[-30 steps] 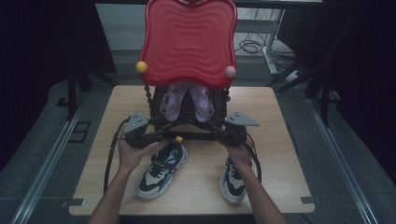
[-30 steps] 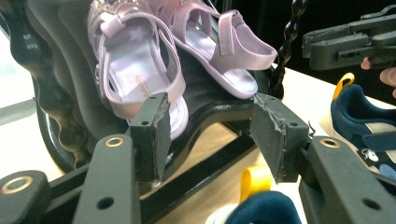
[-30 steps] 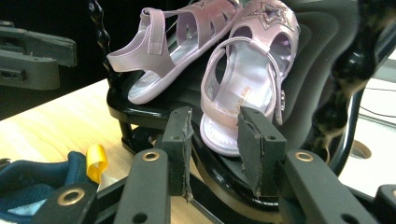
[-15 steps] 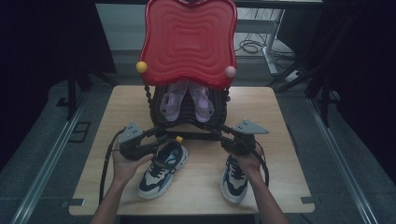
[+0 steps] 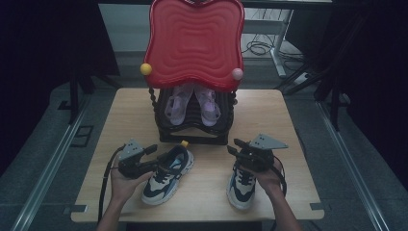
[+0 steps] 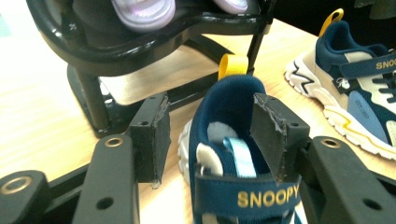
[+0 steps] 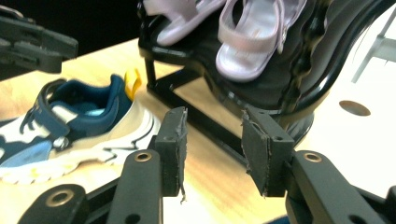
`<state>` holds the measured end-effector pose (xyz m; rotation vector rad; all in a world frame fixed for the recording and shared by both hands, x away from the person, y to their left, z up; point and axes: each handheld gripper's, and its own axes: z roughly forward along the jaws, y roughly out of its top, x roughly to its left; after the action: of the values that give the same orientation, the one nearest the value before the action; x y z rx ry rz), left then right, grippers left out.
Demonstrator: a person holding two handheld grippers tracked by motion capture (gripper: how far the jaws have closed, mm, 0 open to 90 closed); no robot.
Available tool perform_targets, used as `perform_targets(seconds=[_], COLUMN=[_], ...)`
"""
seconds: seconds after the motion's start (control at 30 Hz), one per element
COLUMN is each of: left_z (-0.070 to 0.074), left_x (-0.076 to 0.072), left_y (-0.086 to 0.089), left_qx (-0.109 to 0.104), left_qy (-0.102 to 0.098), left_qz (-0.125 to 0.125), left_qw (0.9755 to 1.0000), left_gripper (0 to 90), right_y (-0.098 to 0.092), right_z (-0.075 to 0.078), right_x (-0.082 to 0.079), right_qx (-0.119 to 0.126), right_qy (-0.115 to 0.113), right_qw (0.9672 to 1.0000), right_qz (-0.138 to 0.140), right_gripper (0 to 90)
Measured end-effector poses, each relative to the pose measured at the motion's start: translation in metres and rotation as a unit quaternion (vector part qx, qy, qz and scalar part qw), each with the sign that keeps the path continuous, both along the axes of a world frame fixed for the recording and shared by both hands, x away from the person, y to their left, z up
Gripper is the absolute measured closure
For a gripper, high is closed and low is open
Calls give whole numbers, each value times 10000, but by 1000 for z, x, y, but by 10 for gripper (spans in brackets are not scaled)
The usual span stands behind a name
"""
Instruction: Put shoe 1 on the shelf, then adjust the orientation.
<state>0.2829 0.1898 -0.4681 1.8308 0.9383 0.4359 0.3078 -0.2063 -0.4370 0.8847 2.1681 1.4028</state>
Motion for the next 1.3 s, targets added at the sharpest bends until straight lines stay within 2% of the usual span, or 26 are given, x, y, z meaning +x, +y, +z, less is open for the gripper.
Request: perform_targets(seconds=[0.03,0.1,0.33,0.47,0.53,0.67,0.87,1.03,1.17,1.3], left_z=[1,2,4,3,2,2,5,5,5,3], left_x=[-5,-7,-21,-32,-34,-36,-43,-46,-46,-47], left_y=[3,5,14,18,21,25,27,20,18,20], left_qx=[-38,-46,-67,-83,-37,-78,-109,-82,-58,-122], left_qy=[-9,-11,64,164,211,254,345,432,498,707], left_qz=[8,14,-19,-89,-94,-52,-207,-313,-192,-121], left_qw=[10000,10000,10000,9998,9997,9996,9991,9985,9986,9973], left_gripper=[471,470,471,473,473,473,504,559,628,735], right_y=[-2,-5,-18,-27,-32,-37,-44,-47,-46,-45], right_z=[-2,-6,-15,-15,-14,-14,-16,-17,-17,-17], right_x=[-2,-4,-9,-12,-14,-17,-20,-21,-22,-24], right_qx=[-89,-89,-128,-71,-27,-35,2,-8,-37,-35], right_qy=[78,163,290,287,285,273,290,307,270,251], right_qw=[9999,9998,9995,9996,9996,9996,9995,9993,9995,9995], right_qz=[-7,16,-40,-47,-81,-112,-161,-215,-185,-171], right_gripper=[586,584,580,580,578,572,569,567,565,563])
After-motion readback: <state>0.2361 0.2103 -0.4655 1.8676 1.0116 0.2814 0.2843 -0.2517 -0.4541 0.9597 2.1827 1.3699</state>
